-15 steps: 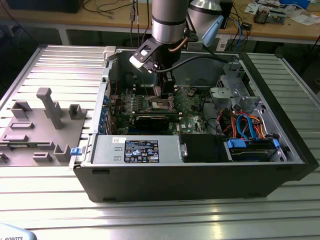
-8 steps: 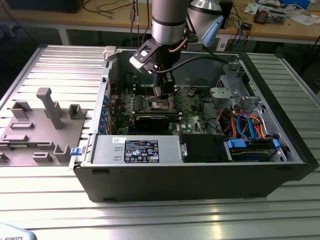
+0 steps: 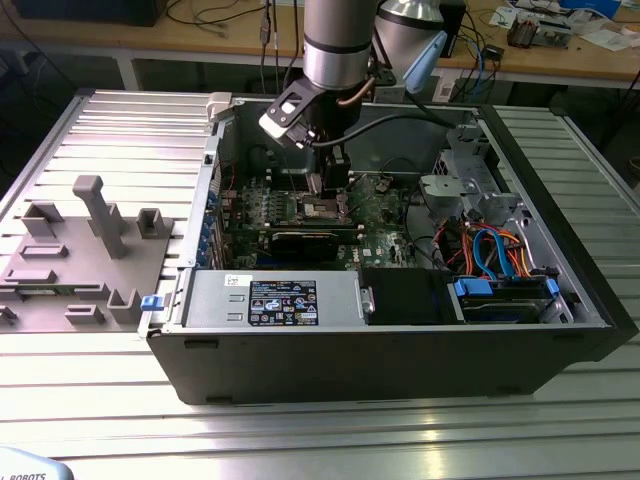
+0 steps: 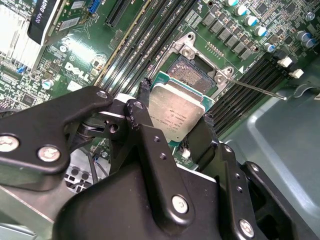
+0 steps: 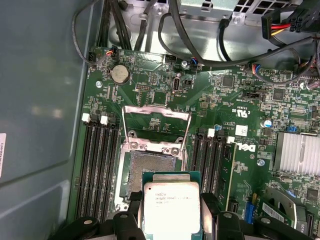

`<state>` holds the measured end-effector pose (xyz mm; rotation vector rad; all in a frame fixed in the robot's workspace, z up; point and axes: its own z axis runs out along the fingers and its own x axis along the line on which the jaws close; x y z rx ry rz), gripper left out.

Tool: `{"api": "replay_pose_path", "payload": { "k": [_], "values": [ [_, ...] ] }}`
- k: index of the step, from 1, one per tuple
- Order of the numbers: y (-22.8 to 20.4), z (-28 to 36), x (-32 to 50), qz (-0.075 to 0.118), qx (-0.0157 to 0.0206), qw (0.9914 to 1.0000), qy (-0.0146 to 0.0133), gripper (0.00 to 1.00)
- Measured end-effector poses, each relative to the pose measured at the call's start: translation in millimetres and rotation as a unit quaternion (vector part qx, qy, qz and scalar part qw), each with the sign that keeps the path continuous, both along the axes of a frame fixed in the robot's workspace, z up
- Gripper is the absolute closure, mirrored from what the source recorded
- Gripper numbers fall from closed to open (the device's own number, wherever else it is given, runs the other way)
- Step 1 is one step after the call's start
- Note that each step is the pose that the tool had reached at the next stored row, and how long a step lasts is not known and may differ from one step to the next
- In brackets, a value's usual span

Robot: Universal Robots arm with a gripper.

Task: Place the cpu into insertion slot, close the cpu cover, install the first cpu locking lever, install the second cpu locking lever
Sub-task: 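Place the cpu into insertion slot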

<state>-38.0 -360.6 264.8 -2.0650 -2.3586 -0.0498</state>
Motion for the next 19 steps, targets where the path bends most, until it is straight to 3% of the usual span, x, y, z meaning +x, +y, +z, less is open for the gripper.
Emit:
{"api": "replay_pose_path", "payload": {
  "k": [19],
  "values": [
    [0.0, -4.4, 0.0, 0.000, 0.0000, 1.00000, 0.0000, 0.45]
  ]
}}
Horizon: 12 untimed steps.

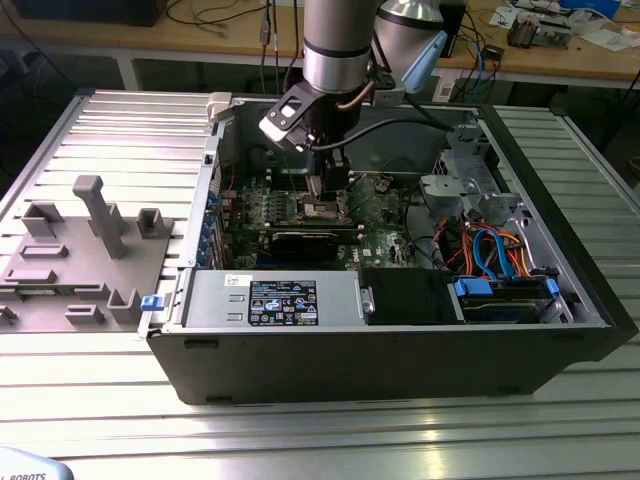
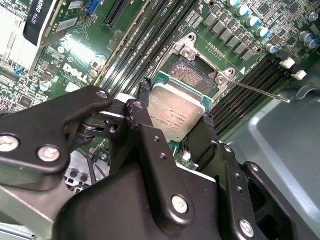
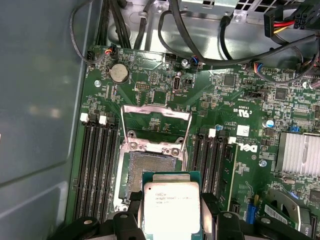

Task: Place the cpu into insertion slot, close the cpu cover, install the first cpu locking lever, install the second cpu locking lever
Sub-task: 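Place the cpu into insertion slot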

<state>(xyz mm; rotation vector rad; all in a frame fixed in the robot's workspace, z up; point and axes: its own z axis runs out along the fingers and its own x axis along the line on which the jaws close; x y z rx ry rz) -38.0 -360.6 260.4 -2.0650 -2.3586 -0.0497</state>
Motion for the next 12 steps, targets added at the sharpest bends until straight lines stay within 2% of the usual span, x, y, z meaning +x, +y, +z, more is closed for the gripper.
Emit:
{"api": "replay_pose_path", "payload": {
  "k": [12],
  "values": [
    [0.1, -3.1, -0.6, 0.000, -0.0005, 1.00000, 0.0000, 0.45]
  ]
}}
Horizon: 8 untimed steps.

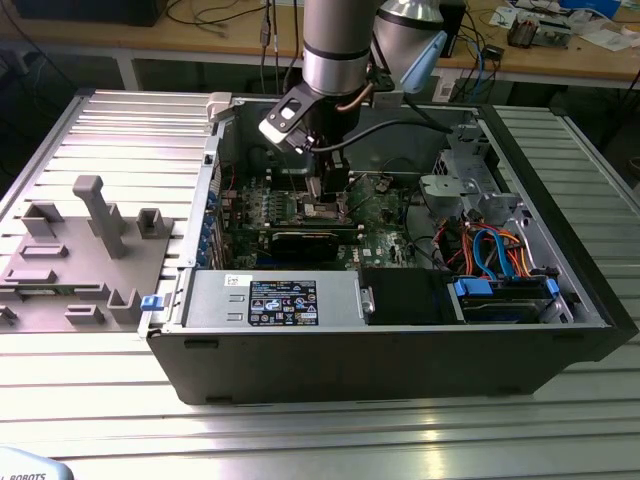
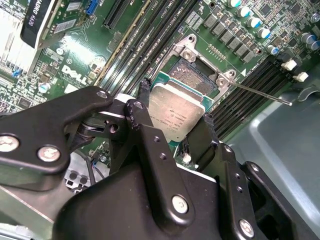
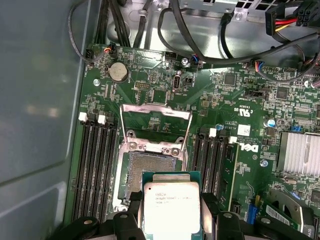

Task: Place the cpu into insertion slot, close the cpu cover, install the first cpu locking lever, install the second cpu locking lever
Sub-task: 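Place the cpu into insertion slot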

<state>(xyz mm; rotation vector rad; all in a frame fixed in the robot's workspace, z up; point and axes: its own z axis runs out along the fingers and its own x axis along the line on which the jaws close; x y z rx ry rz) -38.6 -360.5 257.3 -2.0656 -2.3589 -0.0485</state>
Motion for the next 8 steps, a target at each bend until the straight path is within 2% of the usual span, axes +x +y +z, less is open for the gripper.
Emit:
{"api": "replay_pose_path", "payload": {
  "k": [8],
  "values": [
    [0.0, -1.0, -0.3, -0.006, 0.0000, 0.99998, 0.0000, 0.45]
  ]
}}
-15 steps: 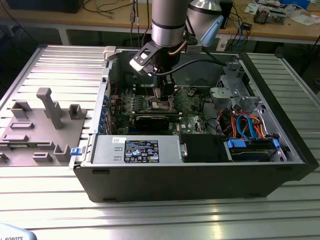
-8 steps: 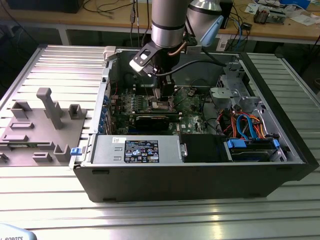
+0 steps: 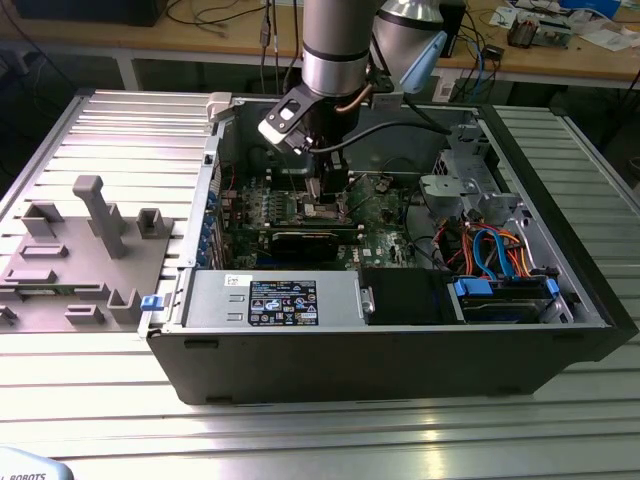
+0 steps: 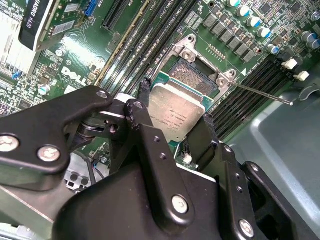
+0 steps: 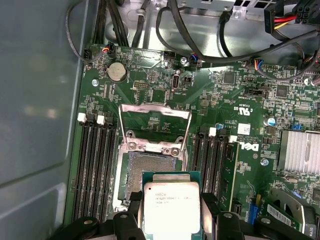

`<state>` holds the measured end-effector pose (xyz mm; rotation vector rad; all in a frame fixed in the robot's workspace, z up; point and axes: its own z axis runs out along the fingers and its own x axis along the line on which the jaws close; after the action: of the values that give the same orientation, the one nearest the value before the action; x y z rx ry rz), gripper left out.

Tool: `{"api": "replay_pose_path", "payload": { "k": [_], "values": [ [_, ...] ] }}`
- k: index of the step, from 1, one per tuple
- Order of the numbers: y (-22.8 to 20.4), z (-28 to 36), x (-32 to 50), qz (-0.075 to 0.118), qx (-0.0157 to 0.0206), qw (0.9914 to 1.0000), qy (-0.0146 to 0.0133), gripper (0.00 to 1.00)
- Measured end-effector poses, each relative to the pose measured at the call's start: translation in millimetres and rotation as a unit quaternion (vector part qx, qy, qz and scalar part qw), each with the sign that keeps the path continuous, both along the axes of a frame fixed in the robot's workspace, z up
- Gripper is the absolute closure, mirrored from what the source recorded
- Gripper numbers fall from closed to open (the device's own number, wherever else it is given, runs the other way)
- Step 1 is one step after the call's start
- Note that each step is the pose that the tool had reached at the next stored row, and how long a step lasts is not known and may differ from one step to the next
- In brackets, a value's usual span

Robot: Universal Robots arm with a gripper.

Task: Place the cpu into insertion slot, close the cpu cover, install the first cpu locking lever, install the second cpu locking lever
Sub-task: 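Place the cpu into insertion slot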

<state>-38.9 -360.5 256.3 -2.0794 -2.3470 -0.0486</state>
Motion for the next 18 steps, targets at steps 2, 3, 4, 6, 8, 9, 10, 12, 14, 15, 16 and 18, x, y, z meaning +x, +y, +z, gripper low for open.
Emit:
{"api": "replay_pose_path", "payload": {
  "k": [2, 3, 4, 6, 8, 9, 10, 12, 14, 15, 16, 18],
  "values": [
    [0.0, 0.0, 0.0, 0.000, 0.0000, 1.00000, 0.0000, 0.45],
    [0.0, 0.0, 0.0, 0.000, 0.0000, 1.00000, 0.0000, 0.45],
    [0.0, 0.0, 0.0, -0.001, 0.0000, 1.00000, 0.0000, 0.45],
    [0.0, 0.0, 0.0, -0.012, 0.0000, 0.99992, 0.0000, 0.45],
    [0.0, -0.1, 0.0, -0.024, 0.0000, 0.99971, 0.0000, 0.45],
    [0.0, -0.2, 0.0, -0.035, 0.0000, 0.99939, 0.0000, 0.45],
    [0.0, -0.4, 0.0, -0.047, 0.0000, 0.99890, 0.0000, 0.45],
    [0.0, -0.4, 0.0, -0.049, 0.0000, 0.99878, 0.0000, 0.45],
    [0.0, -0.5, 0.0, -0.049, 0.0000, 0.99877, 0.0000, 0.45],
    [0.0, -0.5, 0.0, -0.050, 0.0000, 0.99874, 0.0000, 0.45],
    [0.0, -0.5, 0.0, -0.050, 0.0000, 0.99874, 0.0000, 0.45],
    [0.0, -0.5, 0.0, -0.050, -0.0001, 0.99874, 0.0000, 0.45]
  ]
}}
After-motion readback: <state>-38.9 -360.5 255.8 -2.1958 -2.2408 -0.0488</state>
